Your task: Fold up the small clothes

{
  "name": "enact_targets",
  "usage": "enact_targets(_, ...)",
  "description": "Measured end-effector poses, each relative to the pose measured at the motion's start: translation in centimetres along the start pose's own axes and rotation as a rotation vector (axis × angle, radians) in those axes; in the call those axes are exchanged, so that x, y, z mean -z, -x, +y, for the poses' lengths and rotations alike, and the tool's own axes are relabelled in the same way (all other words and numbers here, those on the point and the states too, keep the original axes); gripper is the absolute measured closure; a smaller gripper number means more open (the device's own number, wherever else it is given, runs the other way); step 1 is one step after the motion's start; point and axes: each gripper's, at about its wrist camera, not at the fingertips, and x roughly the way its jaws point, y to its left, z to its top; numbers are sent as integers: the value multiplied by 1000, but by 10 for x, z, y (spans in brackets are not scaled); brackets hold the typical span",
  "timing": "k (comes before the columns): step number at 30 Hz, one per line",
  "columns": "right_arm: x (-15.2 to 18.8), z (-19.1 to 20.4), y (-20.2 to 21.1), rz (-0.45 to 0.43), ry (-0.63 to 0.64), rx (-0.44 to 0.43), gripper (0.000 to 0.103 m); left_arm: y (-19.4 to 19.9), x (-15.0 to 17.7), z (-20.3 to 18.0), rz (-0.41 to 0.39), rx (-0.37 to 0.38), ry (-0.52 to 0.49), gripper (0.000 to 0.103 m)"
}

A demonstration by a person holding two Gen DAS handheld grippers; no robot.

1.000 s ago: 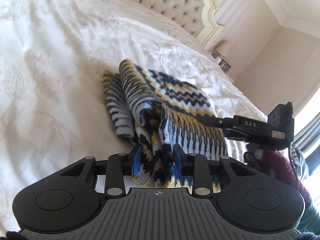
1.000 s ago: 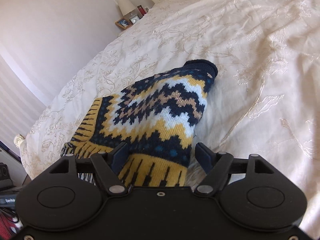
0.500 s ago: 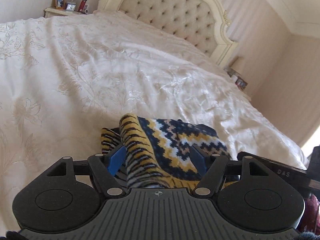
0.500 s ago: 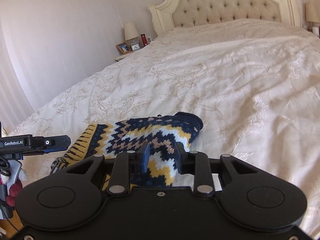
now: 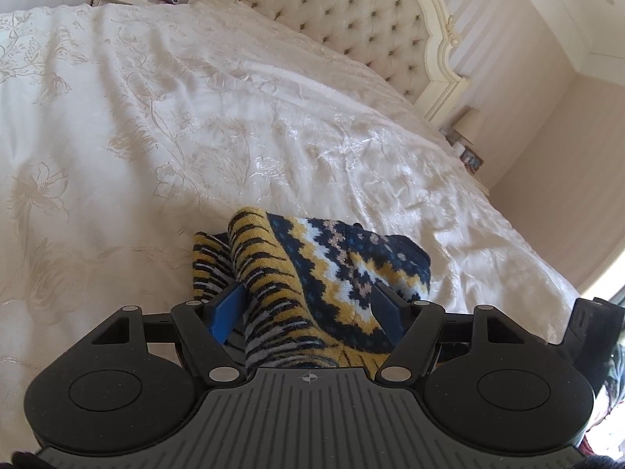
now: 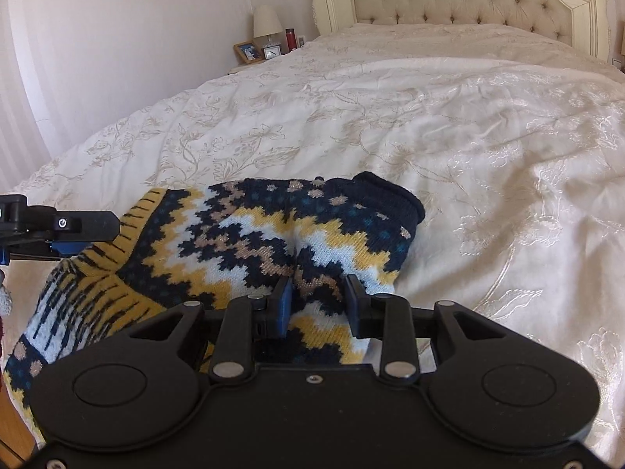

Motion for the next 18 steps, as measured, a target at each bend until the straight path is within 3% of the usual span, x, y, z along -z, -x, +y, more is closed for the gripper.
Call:
enact_targets(3,1,-4,2,-4,-14,-11,61,-11,2,4,36,43,9,40)
enact_targets(4,2,-5,3,-5,-16,-11,61,-13,4,8,34,37,32,47)
enact_targets(5,1,-6,3,-7,-18,-10,61,-15,7,12,42,-7,52,67)
enact_targets(6,2,-6,4,-9,-20,-9,61,-15,10,18,45,-24,62,70)
enact_targets(11,0,-5,8,-22,-31,-10,58,-6,28,37,24,-38,107,68)
enact_targets(13,-2,-2,10,-24,-28,4,49,1,26,30,10,-51,88,68)
enact_targets(16,-4,0,24,-50,-55,9,30,19,23,17,-15,-77,71,58)
enact_targets(18,-4,1,41,-93,-90,17,25,40,24,4,-74,-95,30,42)
